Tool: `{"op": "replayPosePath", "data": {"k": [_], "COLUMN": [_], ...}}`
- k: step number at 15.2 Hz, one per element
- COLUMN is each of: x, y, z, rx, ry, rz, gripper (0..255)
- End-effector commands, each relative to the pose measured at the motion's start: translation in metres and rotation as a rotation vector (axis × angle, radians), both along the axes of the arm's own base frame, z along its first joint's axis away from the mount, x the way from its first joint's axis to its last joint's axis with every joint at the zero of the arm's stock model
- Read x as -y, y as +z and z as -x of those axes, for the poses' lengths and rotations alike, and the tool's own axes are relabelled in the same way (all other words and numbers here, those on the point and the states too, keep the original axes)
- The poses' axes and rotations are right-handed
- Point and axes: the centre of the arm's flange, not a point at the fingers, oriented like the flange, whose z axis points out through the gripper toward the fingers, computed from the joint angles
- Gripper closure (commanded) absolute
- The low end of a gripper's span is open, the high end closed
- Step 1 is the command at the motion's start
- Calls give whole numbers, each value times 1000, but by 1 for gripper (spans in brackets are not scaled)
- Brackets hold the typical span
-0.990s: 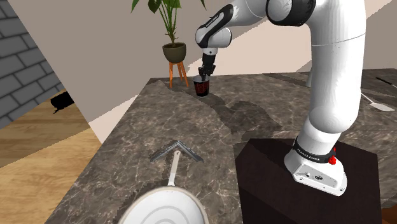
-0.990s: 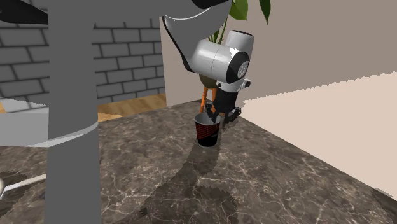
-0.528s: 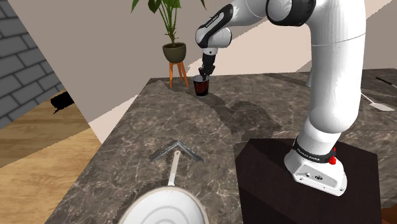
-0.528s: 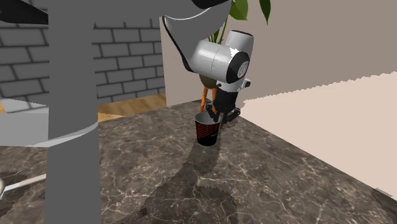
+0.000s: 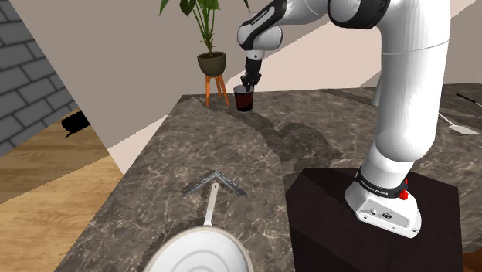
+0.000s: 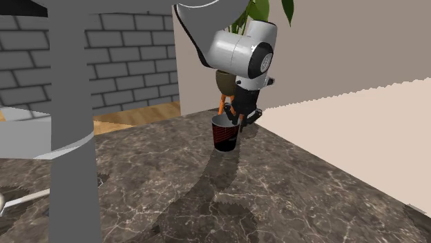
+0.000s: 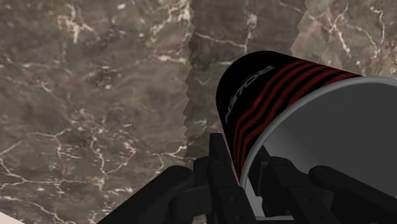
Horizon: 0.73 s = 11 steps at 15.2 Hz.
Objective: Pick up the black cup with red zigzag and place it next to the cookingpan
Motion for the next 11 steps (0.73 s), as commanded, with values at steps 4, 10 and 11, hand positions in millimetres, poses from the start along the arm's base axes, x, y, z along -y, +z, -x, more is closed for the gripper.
{"op": "replayPosePath", "data": {"k": [4,10,11], "x": [0,0,0], "y": [27,58,64], "z": [-1,-1,-1], "rx": [0,0,0], "ry": [0,0,0], "rz": [0,0,0], "gripper": [255,255,255]}}
